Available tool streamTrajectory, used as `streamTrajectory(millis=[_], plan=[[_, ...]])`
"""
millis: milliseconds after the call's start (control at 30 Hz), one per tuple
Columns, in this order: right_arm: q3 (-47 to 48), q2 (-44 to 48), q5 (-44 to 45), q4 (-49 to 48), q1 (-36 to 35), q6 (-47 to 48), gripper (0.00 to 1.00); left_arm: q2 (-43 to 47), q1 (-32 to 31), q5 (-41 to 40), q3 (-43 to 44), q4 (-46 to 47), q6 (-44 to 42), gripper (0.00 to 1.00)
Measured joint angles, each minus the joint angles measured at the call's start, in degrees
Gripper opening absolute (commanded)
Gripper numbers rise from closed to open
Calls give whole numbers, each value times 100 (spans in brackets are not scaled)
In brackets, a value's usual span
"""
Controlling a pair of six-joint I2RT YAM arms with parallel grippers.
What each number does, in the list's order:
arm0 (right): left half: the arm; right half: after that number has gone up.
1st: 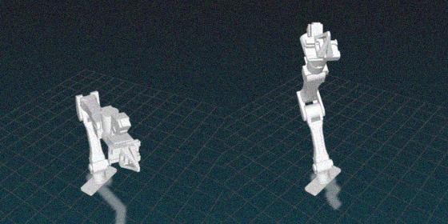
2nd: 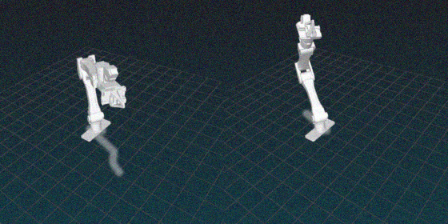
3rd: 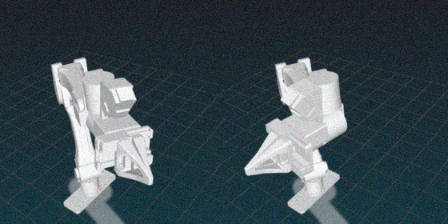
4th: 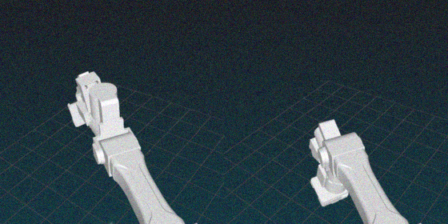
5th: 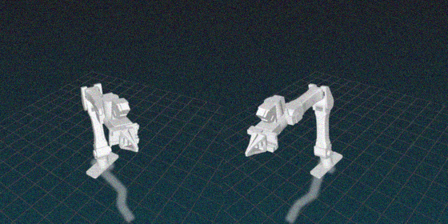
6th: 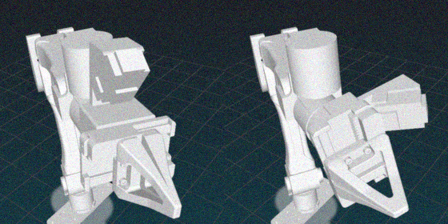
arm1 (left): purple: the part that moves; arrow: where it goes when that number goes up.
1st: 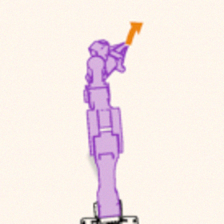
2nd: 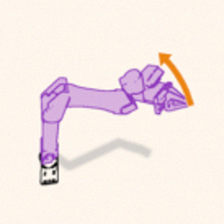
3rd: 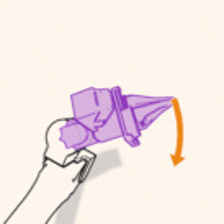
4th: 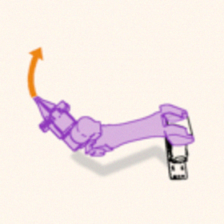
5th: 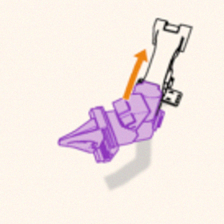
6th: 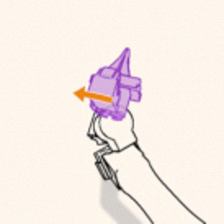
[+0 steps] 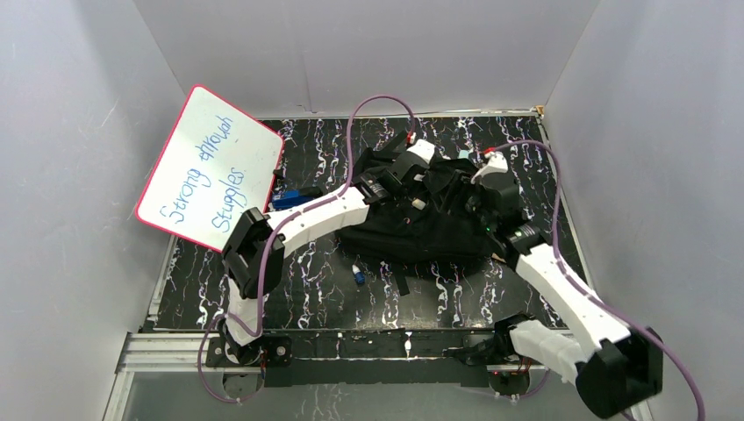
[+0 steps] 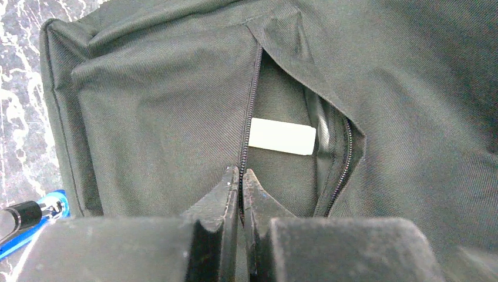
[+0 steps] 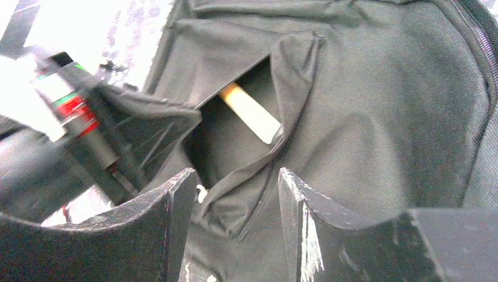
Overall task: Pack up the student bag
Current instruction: Place the stationery in the student bag, then pick up the stationery from the center of the board.
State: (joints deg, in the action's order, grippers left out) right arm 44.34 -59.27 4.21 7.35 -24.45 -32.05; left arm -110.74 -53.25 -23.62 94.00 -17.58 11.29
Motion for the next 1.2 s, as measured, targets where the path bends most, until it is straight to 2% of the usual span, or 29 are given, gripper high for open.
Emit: streamTrajectory(millis=[267,400,500,667,800,1033,1200], plan=[[-398,1318,-658,511,-125,258,63,162,332,592,-284,146,227,0],[-452,1440,-675,647,-597,254,63,330,614,1003,-365,173,328,0],[-542,1394,-435,664,-1294,245,64,428,780,1325,-367,173,396,0],[-597,1032,229,492,-2669,229,63,498,931,1670,-501,232,476,0],[-933,798,774,-173,-3528,229,63,562,975,1812,-717,354,516,0],[-1246,-389,1300,-1333,-4148,240,64,658,1062,2037,-914,575,570,0],[-1246,-1226,1388,-2081,-4308,275,66,662,1147,2190,-994,669,638,0]])
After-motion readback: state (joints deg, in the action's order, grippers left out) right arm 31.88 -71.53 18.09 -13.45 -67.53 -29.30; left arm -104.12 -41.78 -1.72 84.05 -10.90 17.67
